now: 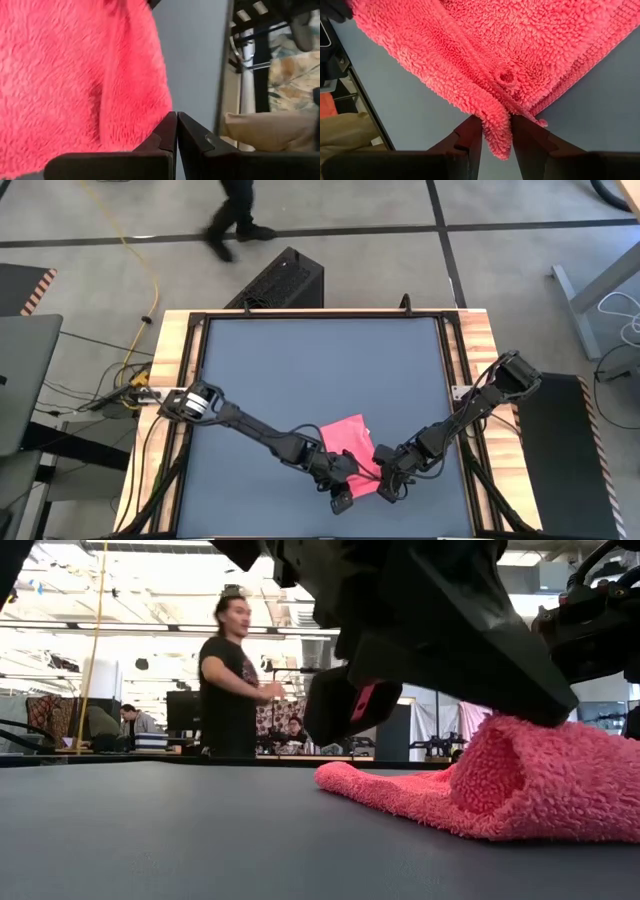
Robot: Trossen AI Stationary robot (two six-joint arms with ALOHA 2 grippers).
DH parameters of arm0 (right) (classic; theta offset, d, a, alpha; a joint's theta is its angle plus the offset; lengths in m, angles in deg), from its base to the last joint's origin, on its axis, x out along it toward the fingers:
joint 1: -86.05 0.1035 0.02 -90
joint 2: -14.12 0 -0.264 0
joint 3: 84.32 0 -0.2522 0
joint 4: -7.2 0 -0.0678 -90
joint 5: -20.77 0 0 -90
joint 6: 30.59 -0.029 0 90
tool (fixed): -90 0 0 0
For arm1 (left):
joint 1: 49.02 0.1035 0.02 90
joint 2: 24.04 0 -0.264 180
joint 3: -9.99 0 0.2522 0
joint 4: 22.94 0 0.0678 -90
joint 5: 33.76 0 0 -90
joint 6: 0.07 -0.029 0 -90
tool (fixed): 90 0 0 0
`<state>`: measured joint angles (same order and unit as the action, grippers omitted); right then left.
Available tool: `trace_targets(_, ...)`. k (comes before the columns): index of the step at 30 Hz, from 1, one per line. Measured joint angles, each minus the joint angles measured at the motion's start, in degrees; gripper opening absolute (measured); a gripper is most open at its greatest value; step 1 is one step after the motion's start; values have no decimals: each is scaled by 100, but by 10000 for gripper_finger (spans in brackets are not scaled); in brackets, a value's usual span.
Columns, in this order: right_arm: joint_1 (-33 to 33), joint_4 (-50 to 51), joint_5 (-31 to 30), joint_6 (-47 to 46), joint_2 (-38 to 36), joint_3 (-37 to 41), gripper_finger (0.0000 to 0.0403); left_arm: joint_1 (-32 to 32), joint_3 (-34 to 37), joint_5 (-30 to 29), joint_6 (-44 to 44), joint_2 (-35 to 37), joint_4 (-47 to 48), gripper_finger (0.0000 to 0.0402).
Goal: Roll towel
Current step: Roll the pink towel
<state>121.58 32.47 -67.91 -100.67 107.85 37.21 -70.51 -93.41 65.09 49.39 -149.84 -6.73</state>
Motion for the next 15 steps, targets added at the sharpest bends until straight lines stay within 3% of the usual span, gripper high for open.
trace_targets(12, 0, 20, 0, 13, 0, 0, 132, 20, -466, 474, 102, 4, 140, 0)
trace_targets(15, 0, 22, 2, 25, 0, -1, 132, 65, -466, 290, 50, 4, 509, 0)
